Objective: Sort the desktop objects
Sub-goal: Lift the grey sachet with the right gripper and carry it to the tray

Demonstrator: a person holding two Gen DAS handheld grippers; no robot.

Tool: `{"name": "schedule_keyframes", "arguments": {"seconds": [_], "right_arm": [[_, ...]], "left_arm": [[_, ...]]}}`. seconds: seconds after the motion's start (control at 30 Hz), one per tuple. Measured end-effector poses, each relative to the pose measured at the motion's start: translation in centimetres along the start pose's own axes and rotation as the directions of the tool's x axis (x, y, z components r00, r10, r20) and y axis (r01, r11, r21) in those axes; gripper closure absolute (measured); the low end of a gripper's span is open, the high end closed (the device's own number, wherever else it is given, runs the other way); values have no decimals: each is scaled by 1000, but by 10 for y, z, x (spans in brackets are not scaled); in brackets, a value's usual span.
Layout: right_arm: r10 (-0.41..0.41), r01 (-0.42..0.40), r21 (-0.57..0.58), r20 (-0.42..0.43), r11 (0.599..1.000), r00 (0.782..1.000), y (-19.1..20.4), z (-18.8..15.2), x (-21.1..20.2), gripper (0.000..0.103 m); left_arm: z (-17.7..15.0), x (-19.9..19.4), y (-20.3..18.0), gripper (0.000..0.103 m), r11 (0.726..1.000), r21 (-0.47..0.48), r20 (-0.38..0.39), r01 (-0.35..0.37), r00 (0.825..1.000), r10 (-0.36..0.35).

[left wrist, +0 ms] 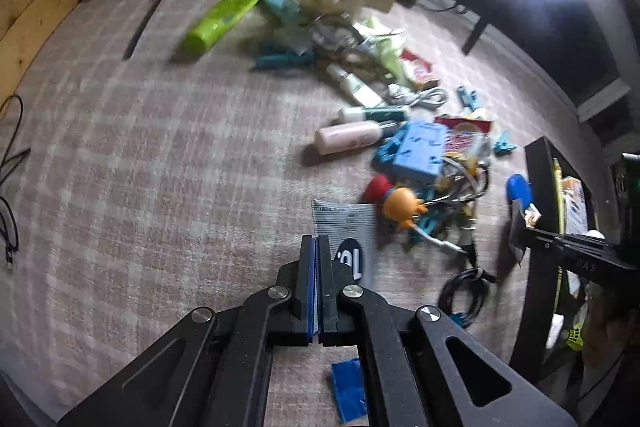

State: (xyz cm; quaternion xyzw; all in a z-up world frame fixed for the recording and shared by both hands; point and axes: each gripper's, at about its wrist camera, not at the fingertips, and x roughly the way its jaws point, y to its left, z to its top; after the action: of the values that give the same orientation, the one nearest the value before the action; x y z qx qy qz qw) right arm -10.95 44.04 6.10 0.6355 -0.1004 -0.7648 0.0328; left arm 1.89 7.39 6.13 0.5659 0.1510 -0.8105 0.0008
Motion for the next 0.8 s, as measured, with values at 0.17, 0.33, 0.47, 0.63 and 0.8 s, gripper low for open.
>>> {"name": "schedule_keyframes", "arguments": {"seconds": [0.17, 0.33, 0.47, 0.63, 0.8], "right_arm": [[29, -30, 14, 46, 999, 999, -10, 15, -25, 100], [35, -38, 26, 96, 999, 995, -3, 28, -43, 100], [29, -36, 49, 140, 998, 990, -19, 27, -59, 100], [-20, 2, 95, 188, 995, 982, -57, 18, -92, 100], [-89, 54, 164, 210, 985, 974, -102, 6, -116, 100]], "left_arm": [[8, -24, -46, 103, 999, 44, 45, 15, 999, -17], [25, -26, -94, 103, 993, 107, 81, 43, 995, -52], [31, -35, -127, 103, 983, 166, 89, 79, 992, -95], [28, -41, -184, 103, 956, 261, 77, 133, 984, -158], [19, -40, -246, 103, 912, 344, 25, 222, 969, -245]]}}
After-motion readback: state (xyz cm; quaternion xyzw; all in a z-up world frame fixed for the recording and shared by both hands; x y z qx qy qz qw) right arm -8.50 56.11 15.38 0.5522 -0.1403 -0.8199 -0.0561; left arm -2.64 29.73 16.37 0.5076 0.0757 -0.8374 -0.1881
